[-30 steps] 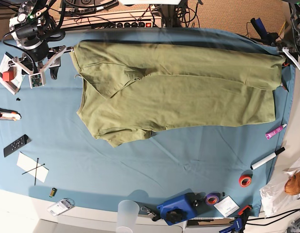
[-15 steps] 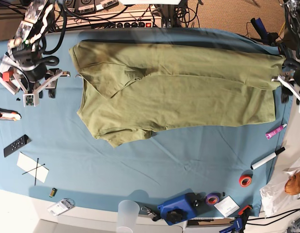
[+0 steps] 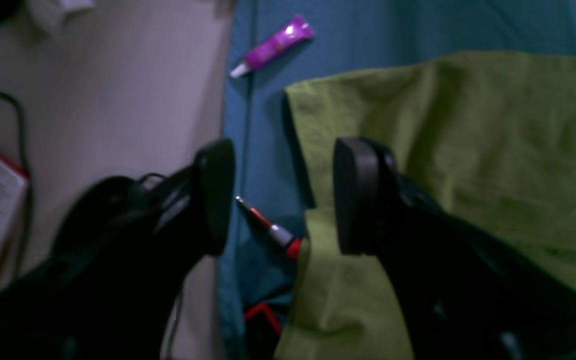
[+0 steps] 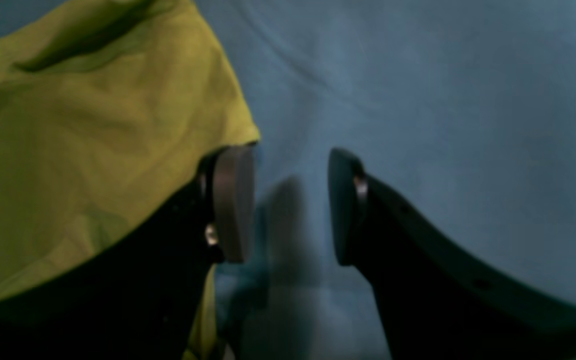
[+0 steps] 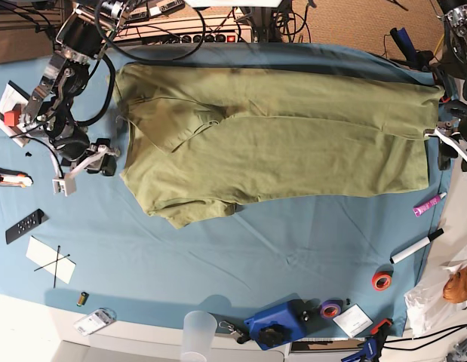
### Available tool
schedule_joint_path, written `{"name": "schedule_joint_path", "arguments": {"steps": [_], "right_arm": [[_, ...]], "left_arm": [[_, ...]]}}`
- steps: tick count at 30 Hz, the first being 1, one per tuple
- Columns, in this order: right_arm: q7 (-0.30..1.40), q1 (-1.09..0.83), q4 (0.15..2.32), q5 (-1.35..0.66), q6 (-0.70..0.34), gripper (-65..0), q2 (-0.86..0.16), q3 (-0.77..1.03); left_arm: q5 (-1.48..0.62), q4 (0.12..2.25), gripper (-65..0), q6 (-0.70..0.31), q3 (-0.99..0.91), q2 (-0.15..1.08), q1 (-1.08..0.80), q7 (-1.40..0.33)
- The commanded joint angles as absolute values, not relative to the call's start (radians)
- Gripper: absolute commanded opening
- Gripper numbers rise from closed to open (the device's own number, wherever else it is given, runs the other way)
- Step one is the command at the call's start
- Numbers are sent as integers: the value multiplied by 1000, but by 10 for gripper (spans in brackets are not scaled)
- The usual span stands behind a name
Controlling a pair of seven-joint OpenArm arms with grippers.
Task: Layout the t-shirt on the table in an organized manner, then fold the t-shirt properly
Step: 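Move both grippers to the shirt's hem corners and grasp them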
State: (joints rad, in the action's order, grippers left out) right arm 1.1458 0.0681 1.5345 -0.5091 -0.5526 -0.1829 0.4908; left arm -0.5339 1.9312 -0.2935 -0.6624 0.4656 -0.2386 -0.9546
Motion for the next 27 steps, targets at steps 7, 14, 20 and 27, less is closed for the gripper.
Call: {"name": "schedule_joint_path", "arguments": {"steps": [7,14,20,27], "right_arm": [[1132,119,1490,-554,-572,-403,-197,492],[1180,119,1490,-611,-591,-404,-197,490],[1222,119,1490,-628,-597,-403,-197,490],[1232,119,1490,-677,-616,-404,-196,490]], "left_arm": [[-603,1757,-336,-348,-670,485,-171,-833],[-683,1513,-336,-432,-630,486,12,-919],[-625,1331,-336,-448,-587,485,125,-943],[-549,1199,-356,-401,-508,485,172,-945]]}}
